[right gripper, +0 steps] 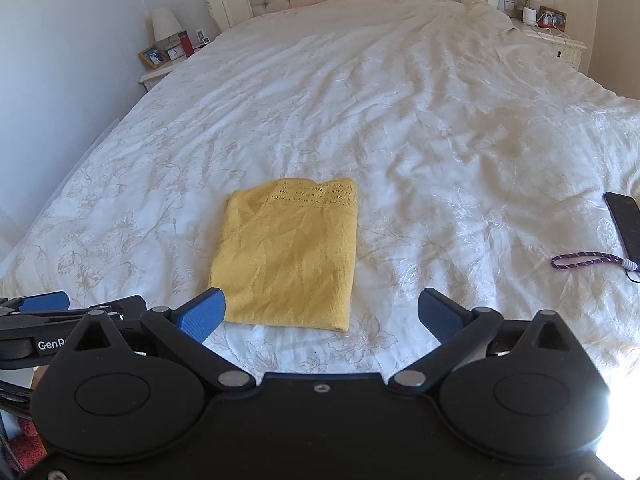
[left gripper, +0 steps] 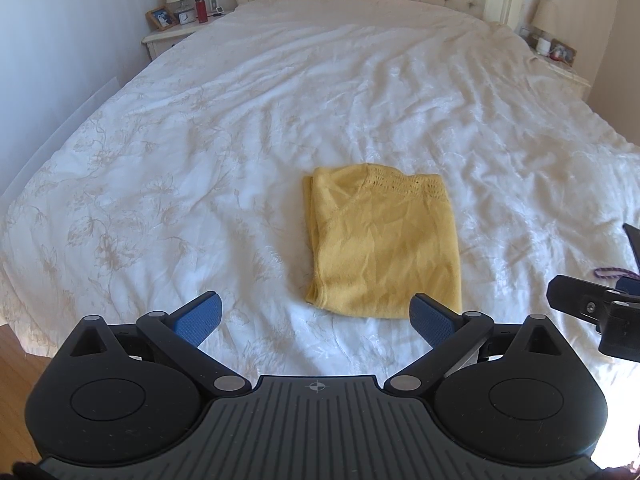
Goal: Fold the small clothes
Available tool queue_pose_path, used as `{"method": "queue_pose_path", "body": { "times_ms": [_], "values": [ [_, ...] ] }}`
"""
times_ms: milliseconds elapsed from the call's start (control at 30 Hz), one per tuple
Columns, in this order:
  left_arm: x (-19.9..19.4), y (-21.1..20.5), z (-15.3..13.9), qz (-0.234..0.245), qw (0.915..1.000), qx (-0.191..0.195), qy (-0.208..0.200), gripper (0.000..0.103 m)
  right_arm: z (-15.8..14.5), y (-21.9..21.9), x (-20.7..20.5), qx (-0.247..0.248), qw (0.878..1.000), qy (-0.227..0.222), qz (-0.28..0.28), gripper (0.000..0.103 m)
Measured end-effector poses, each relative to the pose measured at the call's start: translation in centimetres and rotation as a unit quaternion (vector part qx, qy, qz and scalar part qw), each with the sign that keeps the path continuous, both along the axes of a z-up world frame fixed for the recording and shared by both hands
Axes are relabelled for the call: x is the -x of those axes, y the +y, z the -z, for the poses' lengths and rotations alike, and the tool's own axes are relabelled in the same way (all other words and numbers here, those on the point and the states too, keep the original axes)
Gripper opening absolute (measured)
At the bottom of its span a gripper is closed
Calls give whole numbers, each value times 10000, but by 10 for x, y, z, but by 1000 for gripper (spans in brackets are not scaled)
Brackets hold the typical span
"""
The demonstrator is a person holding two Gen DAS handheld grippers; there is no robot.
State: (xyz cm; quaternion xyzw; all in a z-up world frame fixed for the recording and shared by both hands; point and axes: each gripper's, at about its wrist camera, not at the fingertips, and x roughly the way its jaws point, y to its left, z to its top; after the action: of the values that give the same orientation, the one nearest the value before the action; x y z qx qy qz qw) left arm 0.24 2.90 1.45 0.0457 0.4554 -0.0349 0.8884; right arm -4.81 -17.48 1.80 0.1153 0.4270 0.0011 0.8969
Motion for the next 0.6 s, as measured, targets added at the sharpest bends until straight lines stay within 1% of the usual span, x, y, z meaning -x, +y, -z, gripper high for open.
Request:
{"method": "queue_pose_path", "body": {
  "times_ms": [600],
  "values": [
    [-1, 12, -5, -91, 9999, 35, -36, 101, -1, 8, -2, 73, 10000, 39, -41, 102]
  ]
}}
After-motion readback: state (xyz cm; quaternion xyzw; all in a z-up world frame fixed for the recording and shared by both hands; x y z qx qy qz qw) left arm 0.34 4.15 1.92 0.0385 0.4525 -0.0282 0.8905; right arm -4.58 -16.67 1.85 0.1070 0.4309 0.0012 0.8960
